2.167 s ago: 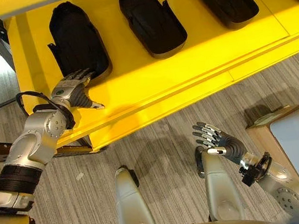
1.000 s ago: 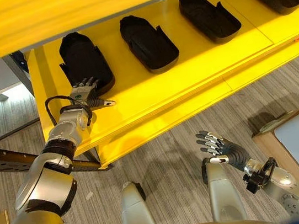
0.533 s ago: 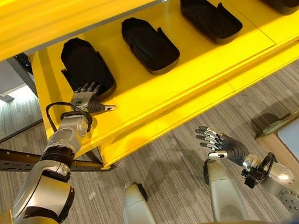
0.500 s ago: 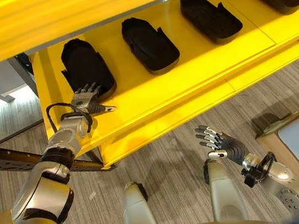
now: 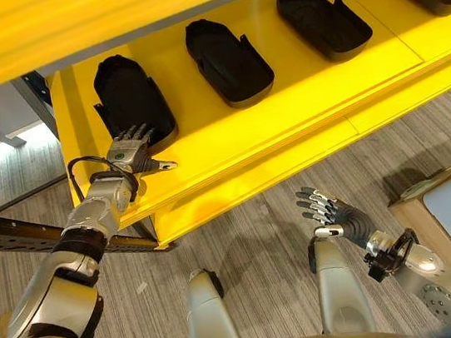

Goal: Move parts from the plastic box to the shelf.

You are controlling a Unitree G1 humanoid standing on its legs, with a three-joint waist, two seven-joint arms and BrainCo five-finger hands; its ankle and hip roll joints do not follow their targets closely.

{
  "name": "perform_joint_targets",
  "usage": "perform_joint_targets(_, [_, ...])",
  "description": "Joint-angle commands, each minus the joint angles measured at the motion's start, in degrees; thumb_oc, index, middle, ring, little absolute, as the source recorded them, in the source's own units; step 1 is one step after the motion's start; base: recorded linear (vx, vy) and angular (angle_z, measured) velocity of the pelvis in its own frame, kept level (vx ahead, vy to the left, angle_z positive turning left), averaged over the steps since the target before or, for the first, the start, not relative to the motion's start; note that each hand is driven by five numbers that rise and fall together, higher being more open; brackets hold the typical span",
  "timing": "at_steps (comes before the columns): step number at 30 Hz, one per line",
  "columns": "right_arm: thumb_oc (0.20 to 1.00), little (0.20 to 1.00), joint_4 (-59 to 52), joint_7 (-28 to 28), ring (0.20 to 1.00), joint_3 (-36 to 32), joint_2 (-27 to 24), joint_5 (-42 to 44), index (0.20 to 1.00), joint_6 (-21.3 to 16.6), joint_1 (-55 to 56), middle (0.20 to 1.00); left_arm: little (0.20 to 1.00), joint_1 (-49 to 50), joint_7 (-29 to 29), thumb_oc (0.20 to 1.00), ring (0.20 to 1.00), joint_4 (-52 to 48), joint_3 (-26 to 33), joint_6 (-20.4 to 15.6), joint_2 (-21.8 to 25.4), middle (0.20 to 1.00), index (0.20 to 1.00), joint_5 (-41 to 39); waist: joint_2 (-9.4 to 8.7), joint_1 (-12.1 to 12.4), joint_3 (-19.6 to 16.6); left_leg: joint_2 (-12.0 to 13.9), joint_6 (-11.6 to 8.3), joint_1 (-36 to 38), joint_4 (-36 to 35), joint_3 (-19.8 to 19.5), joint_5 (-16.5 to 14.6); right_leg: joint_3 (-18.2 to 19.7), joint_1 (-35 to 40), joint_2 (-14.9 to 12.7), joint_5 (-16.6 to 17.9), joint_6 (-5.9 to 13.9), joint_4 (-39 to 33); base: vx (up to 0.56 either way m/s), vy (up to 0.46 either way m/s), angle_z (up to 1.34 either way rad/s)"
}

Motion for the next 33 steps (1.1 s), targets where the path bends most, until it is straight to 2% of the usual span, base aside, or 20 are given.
perform_joint_targets(1, [1.000,1.000,-4.5,0.0,1.000,-3.1,2.4,-0.2,1.000,-3.1,-2.5,1.000,1.000,13.2,-8.1,1.000,1.000,1.5,-6.0,-1.4,-1.6,1.000,1.000,5.1,-2.18,0.6,2.4,1.1,-0.93,0.8,-2.7,-2.9,6.0,3.5,-0.9,-2.0,2.9,-0.22,4.1,0.00,0.003,0.03])
perform_joint_targets(8, [1.000,1.000,-4.6,0.1,1.000,-4.3,3.1,-0.6,1.000,-2.6,-1.7,1.000,1.000,16.5,-9.1,1.000,1.000,-6.3,-2.3,-1.7,1.7,1.000,1.000,4.7,-2.20,1.0,2.3,0.9,-0.72,0.3,-2.2,-3.0,5.8,3.7,-1.2,-2.0,2.9,-0.25,4.3,0.00,0.000,0.00])
perform_joint_targets(12, [1.000,1.000,-4.9,0.4,1.000,-5.3,3.4,-0.6,1.000,-2.2,-1.3,1.000,1.000,18.9,-9.8,1.000,1.000,-14.2,1.9,-2.0,5.4,1.000,1.000,4.4,-2.13,1.3,2.2,0.9,-0.64,0.2,-2.3,-3.0,5.7,3.7,-1.2,-2.0,2.9,-0.26,4.1,0.00,0.001,-0.01])
perform_joint_targets(16, [1.000,1.000,-4.9,0.4,1.000,-6.0,3.7,-0.8,1.000,-1.8,-1.1,1.000,1.000,21.3,-7.9,1.000,1.000,-19.7,7.1,-1.9,8.8,1.000,1.000,5.0,-2.05,1.7,2.1,0.7,-0.57,0.0,-2.4,-2.9,5.8,3.6,-1.4,-2.1,3.1,-0.25,3.9,0.00,0.000,0.00])
perform_joint_targets(17, [1.000,1.000,-5.1,0.5,1.000,-6.5,3.8,-0.9,1.000,-1.8,-1.0,1.000,1.000,22.5,-6.4,1.000,1.000,-22.6,10.3,-2.0,10.7,1.000,1.000,5.6,-1.96,1.9,2.0,0.7,-0.54,-0.1,-2.4,-2.9,5.8,3.5,-1.4,-2.1,3.1,-0.25,3.8,0.00,0.000,0.00])
perform_joint_targets(18, [1.000,1.000,-5.1,0.5,1.000,-6.4,3.8,-0.9,1.000,-1.8,-1.1,1.000,1.000,22.7,-6.5,1.000,1.000,-22.7,10.5,-2.0,10.7,1.000,1.000,5.6,-1.97,1.9,2.0,0.7,-0.54,-0.1,-2.4,-2.9,5.8,3.5,-1.4,-2.1,3.1,-0.25,3.8,0.00,0.000,0.00])
perform_joint_targets(19, [1.000,1.000,-5.4,0.3,1.000,-7.9,4.0,-1.3,1.000,-2.0,-0.5,1.000,1.000,25.4,-3.9,1.000,1.000,-29.4,17.8,-1.6,14.2,1.000,1.000,6.6,-1.61,2.8,1.9,0.6,-0.48,-0.2,-2.5,-3.0,5.7,3.5,-1.4,-2.2,2.9,-0.26,3.8,0.00,0.000,0.00])
perform_joint_targets(22, [1.000,1.000,-5.2,0.2,1.000,-7.5,4.1,-1.6,1.000,-2.0,-0.7,1.000,1.000,28.3,-3.4,1.000,1.000,-31.4,21.8,-1.5,14.7,1.000,1.000,6.7,-1.74,2.6,1.8,0.6,-0.45,-0.3,-2.3,-3.1,5.7,3.5,-1.5,-2.1,2.9,-0.32,4.0,0.00,0.000,0.00])
perform_joint_targets(24, [1.000,1.000,-5.4,0.1,1.000,-9.1,4.4,-2.0,1.000,-1.8,-0.4,1.000,1.000,31.1,-3.1,1.000,1.000,-40.0,28.6,-1.7,16.7,1.000,1.000,7.0,-1.40,3.4,1.9,0.5,-0.47,-0.3,-2.3,-3.2,5.5,3.4,-1.5,-2.2,2.8,-0.39,4.0,0.00,0.001,0.02])
perform_joint_targets(27, [1.000,1.000,-5.2,0.2,1.000,-9.5,4.8,-2.0,1.000,-1.2,-0.8,1.000,1.000,35.1,-1.8,1.000,1.000,-47.5,37.3,-2.3,17.1,1.000,1.000,6.0,-1.44,3.4,1.5,0.4,-0.50,-0.3,-2.4,-3.2,5.4,3.5,-1.5,-2.1,2.7,-0.45,4.0,-0.01,-0.001,0.06])
perform_joint_targets(28, [1.000,1.000,-5.2,0.5,1.000,-9.5,5.0,-1.9,1.000,-0.8,-0.9,1.000,1.000,36.4,-0.5,1.000,1.000,-52.8,42.4,-2.9,16.3,1.000,1.000,3.9,-1.55,3.3,1.2,0.5,-0.60,-0.3,-2.7,-3.0,5.5,3.6,-1.6,-2.0,2.8,-0.50,3.7,0.00,-0.002,0.09])
perform_joint_targets(33, [1.000,1.000,-5.5,0.3,1.000,-9.5,5.0,-2.5,1.000,-0.1,-1.1,1.000,1.000,36.0,-0.5,1.000,1.000,-60.1,46.0,-3.3,13.9,1.000,1.000,1.3,-1.61,3.4,0.8,0.4,-0.45,-0.4,-2.9,-3.0,5.4,3.8,-1.9,-1.7,2.8,-0.56,3.8,0.00,0.000,0.01])
